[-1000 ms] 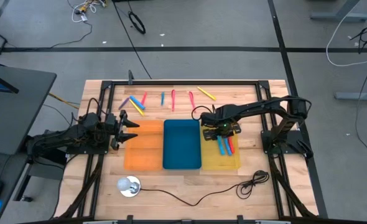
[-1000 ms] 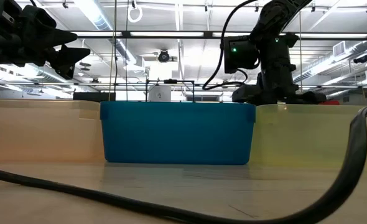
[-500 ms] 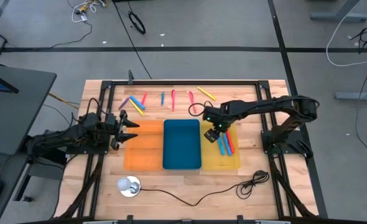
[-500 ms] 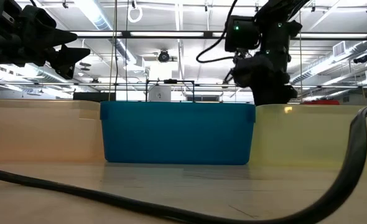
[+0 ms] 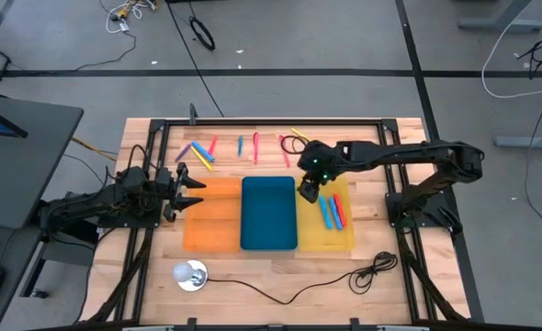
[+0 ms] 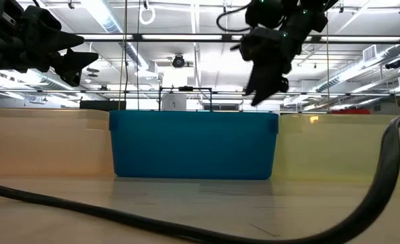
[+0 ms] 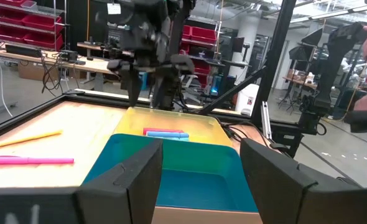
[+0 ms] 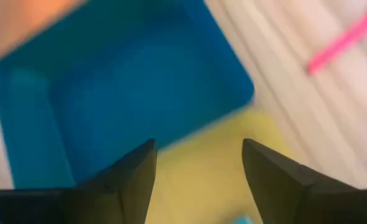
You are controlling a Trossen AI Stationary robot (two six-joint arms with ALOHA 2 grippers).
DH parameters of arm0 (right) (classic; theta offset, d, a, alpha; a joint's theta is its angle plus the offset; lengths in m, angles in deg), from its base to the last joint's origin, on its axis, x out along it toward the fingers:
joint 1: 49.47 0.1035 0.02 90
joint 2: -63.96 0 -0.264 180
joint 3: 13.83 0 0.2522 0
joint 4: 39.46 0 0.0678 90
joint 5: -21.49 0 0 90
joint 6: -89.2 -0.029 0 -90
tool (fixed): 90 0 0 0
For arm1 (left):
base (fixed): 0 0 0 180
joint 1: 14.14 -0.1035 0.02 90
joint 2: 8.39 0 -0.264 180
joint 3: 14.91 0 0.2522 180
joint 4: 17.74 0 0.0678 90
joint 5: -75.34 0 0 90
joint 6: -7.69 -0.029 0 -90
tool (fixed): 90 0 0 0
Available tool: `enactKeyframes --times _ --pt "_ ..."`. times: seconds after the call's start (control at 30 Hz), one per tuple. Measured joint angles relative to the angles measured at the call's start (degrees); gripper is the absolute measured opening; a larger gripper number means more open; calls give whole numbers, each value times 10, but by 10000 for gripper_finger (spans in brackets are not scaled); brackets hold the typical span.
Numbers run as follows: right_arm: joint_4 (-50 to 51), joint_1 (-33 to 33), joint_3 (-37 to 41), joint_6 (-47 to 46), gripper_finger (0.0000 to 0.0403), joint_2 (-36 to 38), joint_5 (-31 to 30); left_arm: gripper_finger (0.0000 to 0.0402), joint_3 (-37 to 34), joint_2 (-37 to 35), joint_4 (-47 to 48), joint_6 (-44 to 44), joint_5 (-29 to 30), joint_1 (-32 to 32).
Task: Pick & Place Markers
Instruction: Put the blue marker into the yellow bin
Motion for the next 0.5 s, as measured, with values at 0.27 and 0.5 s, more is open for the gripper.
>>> enactKeyframes --times 0.27,0.5 --pt "-106 0 0 71 235 33 0 222 0 0 0 0 0 0" --pt "-179 0 3 111 235 44 0 222 0 0 0 0 0 0"
